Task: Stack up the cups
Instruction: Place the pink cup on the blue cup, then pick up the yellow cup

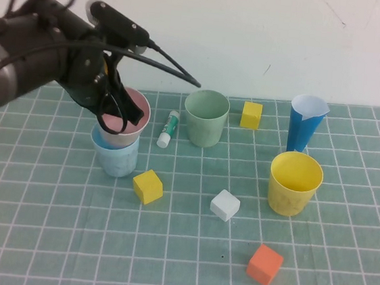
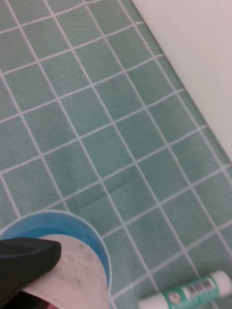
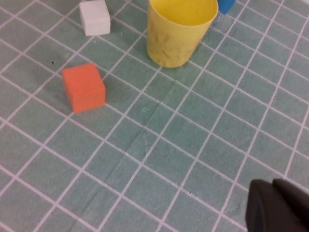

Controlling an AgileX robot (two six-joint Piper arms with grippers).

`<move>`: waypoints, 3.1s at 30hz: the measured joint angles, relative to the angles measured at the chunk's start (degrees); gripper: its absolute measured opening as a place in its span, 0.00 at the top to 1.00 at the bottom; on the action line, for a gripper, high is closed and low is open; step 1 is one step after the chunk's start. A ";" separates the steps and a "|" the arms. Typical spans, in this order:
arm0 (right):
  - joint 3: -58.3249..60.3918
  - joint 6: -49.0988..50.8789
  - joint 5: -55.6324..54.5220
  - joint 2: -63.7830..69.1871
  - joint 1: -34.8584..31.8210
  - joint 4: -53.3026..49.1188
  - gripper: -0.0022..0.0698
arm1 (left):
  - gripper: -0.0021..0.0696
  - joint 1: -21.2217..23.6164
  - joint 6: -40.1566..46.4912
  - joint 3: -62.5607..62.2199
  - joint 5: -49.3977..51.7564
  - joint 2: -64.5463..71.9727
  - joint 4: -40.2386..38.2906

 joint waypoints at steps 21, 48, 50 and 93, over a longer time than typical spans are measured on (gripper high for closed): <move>0.00 -5.65 1.42 0.39 0.00 0.21 0.97 | 0.66 0.00 -5.82 -0.21 -2.51 1.22 4.55; -17.17 -39.80 -3.11 43.73 9.34 29.33 0.97 | 0.97 0.00 -8.62 41.02 -23.52 -57.86 10.33; -20.38 -39.47 -4.11 46.28 12.20 27.27 0.97 | 0.97 0.00 -8.99 44.55 -24.38 -62.19 9.86; -48.33 3.17 -7.55 77.56 15.62 -8.22 0.89 | 0.97 0.00 -7.53 64.26 -15.23 -84.29 -4.90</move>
